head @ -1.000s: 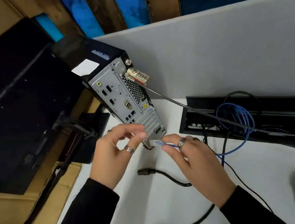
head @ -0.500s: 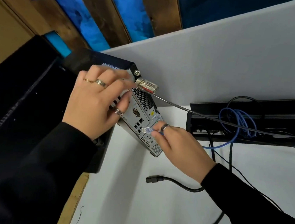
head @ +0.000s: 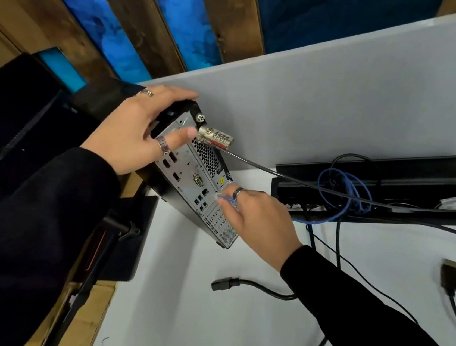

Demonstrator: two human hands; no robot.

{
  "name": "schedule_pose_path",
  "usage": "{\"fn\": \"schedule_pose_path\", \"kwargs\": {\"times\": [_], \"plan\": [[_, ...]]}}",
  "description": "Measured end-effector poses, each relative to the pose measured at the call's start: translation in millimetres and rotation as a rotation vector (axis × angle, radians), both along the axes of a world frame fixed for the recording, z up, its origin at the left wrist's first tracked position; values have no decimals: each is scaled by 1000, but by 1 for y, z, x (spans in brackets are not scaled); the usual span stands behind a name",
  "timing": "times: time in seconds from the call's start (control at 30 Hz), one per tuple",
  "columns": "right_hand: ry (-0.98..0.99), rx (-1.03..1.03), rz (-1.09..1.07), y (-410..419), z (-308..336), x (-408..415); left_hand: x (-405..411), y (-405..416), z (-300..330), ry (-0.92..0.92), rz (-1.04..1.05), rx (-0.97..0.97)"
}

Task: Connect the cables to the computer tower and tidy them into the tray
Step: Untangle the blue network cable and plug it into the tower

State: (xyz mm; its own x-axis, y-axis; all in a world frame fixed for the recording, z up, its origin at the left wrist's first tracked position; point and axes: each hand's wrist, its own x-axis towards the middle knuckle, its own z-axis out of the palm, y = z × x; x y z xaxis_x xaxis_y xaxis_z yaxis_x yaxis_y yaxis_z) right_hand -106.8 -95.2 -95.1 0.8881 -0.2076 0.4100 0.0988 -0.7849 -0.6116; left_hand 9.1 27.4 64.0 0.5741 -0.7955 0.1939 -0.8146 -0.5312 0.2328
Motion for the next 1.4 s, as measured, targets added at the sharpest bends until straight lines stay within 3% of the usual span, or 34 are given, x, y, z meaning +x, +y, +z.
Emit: {"fn": "schedule_pose_path", "kwargs": {"times": [0.17,0.33,0.7,0.93,1.2,1.33,1.4], "plan": [[-77,-41,-157,10,-8,11,1,1,-6,-66,22,-23],[-154,25,-161,17,-14,19,3,1,-9,-116,33,-33],[-234,-46,-147,24,-15,28,2,0,-10,-131,40,-38],[-155,-143,-90,27,-9,30,2,0,-10,-142,47,-31],[-197,-228,-98,26,-7,34,2,-1,-11,-156,44,-42],[-152,-201,-92,27,0,32,2,-2,-12,-146,47,-59],[-35,-247,-28,24,12,29,1,-1,-12,-150,44,-67]]}}
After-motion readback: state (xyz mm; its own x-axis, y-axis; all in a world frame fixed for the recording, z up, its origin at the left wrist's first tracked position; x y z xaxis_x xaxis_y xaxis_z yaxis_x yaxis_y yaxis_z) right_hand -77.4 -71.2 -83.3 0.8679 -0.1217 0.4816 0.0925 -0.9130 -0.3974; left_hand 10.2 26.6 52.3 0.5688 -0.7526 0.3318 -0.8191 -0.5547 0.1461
